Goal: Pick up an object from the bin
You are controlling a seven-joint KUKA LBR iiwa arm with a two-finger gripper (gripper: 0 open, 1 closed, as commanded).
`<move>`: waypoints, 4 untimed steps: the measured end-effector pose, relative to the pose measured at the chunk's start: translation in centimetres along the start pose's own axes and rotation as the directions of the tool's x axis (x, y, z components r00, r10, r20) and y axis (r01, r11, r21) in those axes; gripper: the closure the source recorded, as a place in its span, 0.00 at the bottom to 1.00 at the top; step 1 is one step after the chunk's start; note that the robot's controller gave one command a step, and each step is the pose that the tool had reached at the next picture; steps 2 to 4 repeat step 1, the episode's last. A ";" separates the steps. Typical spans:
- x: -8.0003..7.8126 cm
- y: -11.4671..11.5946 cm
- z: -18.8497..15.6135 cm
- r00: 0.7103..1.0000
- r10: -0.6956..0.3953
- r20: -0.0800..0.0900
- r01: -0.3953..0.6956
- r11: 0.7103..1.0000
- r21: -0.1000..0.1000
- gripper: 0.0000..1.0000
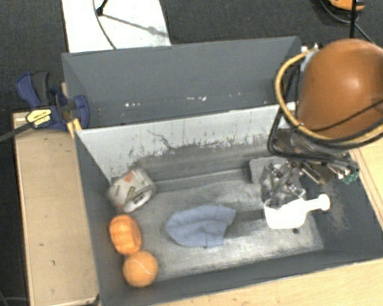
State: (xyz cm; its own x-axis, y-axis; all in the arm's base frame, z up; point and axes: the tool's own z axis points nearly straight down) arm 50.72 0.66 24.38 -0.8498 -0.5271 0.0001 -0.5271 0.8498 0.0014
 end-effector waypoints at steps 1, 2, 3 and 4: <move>-0.1 -0.1 -0.5 1.000 0.001 0.002 -0.001 1.000 0.002 1.00; -0.1 -0.1 -0.5 1.000 0.001 0.002 -0.001 1.000 0.002 1.00; -0.1 -0.1 -0.5 1.000 0.001 0.002 -0.001 1.000 0.002 1.00; -0.1 -0.1 -0.5 1.000 0.001 0.002 -0.001 1.000 0.002 1.00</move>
Offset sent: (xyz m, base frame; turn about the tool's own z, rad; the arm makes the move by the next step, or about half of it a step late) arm -0.0051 -0.0032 -0.0043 0.0354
